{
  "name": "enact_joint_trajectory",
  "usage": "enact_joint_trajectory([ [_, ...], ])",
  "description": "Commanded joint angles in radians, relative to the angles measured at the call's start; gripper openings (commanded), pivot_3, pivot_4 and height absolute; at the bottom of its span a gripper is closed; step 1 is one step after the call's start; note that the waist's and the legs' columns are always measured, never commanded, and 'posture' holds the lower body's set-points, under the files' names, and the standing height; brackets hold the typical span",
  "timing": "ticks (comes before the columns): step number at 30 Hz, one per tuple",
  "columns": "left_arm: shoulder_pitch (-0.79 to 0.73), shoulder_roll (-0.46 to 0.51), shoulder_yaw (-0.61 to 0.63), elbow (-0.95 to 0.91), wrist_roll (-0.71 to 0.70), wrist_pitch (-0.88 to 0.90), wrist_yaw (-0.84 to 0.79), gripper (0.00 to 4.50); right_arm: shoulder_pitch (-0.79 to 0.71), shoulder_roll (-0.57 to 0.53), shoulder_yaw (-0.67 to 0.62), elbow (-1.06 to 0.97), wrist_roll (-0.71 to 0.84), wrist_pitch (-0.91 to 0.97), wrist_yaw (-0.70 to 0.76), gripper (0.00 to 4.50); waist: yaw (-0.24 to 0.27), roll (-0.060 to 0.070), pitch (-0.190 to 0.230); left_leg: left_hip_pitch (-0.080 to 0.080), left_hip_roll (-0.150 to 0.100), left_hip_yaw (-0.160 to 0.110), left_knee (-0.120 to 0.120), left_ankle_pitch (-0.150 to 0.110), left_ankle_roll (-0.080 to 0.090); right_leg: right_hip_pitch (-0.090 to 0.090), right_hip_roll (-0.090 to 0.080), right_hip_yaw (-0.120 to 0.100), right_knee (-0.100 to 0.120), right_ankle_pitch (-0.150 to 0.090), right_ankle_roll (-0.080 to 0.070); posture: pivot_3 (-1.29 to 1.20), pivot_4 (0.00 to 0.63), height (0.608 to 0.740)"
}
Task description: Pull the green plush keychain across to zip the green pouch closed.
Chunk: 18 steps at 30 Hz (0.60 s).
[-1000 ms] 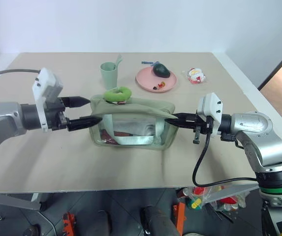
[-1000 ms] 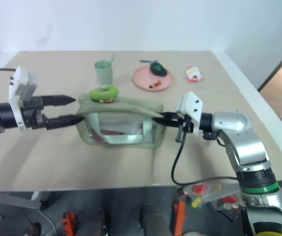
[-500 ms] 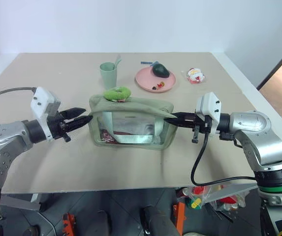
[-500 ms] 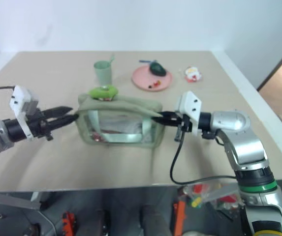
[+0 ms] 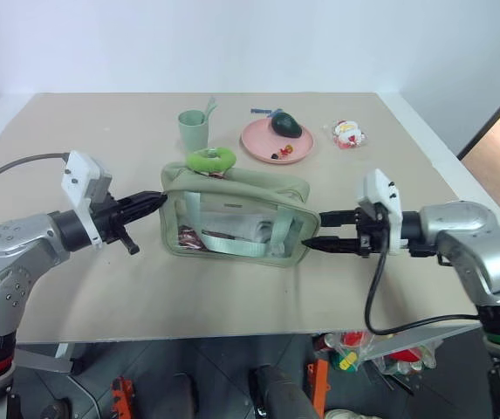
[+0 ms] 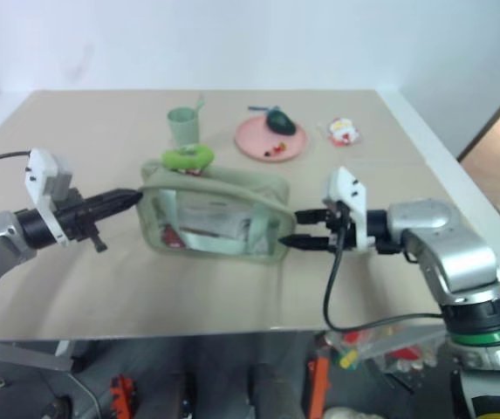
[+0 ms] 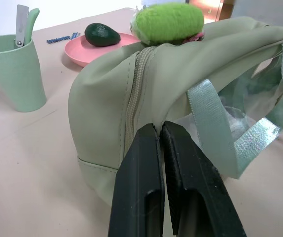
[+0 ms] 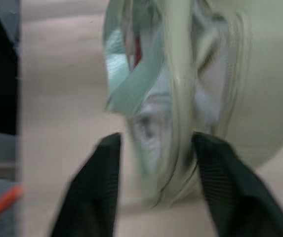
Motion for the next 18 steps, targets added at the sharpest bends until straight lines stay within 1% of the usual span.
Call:
enact_joint_trajectory([
  [1, 0.005, 0.01, 0.005, -0.023, -0.013, 0.003, -0.009, 0.0, -0.14, -0.038, -0.118, 0.061, 0.11, 0.136, -0.007, 3.7, 0.0, 0.0, 0.0, 0.0, 0.0, 0.0, 0.0, 0.0, 0.0, 0.0, 0.0, 0.0, 0.0, 0.0, -0.001, 0.0, 0.15, 0.74],
  [3, 0.007, 0.008, 0.001, -0.024, -0.012, 0.006, -0.01, 0.0, -0.231, -0.03, -0.132, 0.141, 0.122, 0.18, -0.032, 4.43, -0.002, 0.0, 0.0, 0.0, 0.0, 0.0, 0.001, 0.0, 0.0, 0.0, 0.0, 0.0, 0.0, 0.0, -0.001, 0.0, 0.15, 0.74],
  [4, 0.009, 0.007, -0.003, -0.025, -0.012, 0.007, -0.012, 0.0, -0.275, -0.023, -0.118, 0.175, 0.103, 0.17, -0.036, 4.48, -0.002, 0.0, 0.0, 0.0, 0.0, 0.0, 0.001, 0.0, 0.0, 0.0, 0.0, 0.0, 0.0, 0.0, -0.001, 0.0, 0.15, 0.74],
  [5, 0.01, 0.006, -0.006, -0.027, -0.013, 0.009, -0.013, 0.0, -0.315, -0.011, -0.103, 0.204, 0.085, 0.164, -0.044, 4.48, -0.003, 0.0, 0.0, 0.0, 0.0, 0.0, 0.001, 0.0, 0.0, 0.001, 0.0, 0.0, 0.0, 0.0, -0.001, 0.0, 0.15, 0.74],
  [7, 0.013, 0.003, -0.012, -0.03, -0.014, 0.01, -0.013, 0.0, -0.404, 0.05, -0.071, 0.251, 0.071, 0.179, -0.082, 4.48, -0.005, 0.0, 0.0, 0.0, 0.0, 0.0, 0.001, 0.0, 0.0, 0.001, 0.0, 0.0, -0.001, 0.0, -0.001, 0.0, 0.15, 0.74],
  [11, 0.017, -0.005, -0.023, -0.041, -0.016, 0.01, -0.01, 0.0, -0.532, 0.228, 0.002, 0.322, 0.023, 0.185, -0.181, 4.48, -0.01, 0.0, 0.0, 0.0, 0.0, 0.0, 0.0, 0.0, 0.0, 0.0, 0.001, 0.001, 0.0, 0.0, 0.0, 0.0, 0.15, 0.74],
  [13, 0.015, -0.009, -0.026, -0.049, -0.02, 0.012, -0.004, 0.0, -0.58, 0.314, 0.018, 0.365, 0.002, 0.176, -0.23, 4.48, -0.009, 0.0, 0.0, -0.001, 0.001, -0.001, 0.0, 0.0, 0.0, -0.001, 0.001, 0.0, 0.0, 0.003, 0.004, 0.0, 0.15, 0.74],
  [15, 0.011, -0.016, -0.032, -0.058, -0.024, 0.015, 0.003, 0.0, -0.641, 0.404, 0.031, 0.454, -0.035, 0.144, -0.29, 4.48, -0.006, 0.0, 0.0, -0.004, 0.001, -0.001, 0.0, 0.0, 0.0, -0.003, 0.001, -0.001, 0.0, 0.003, 0.004, 0.0, 0.15, 0.74],
  [18, 0.008, -0.022, -0.034, -0.065, -0.028, 0.019, 0.01, 0.0, -0.71, 0.492, 0.043, 0.569, -0.082, 0.105, -0.33, 4.48, -0.002, 0.0, 0.0, -0.009, 0.001, -0.002, 0.001, 0.0, 0.0, -0.006, 0.0, -0.002, 0.0, 0.003, 0.004, 0.0, 0.15, 0.74],
])
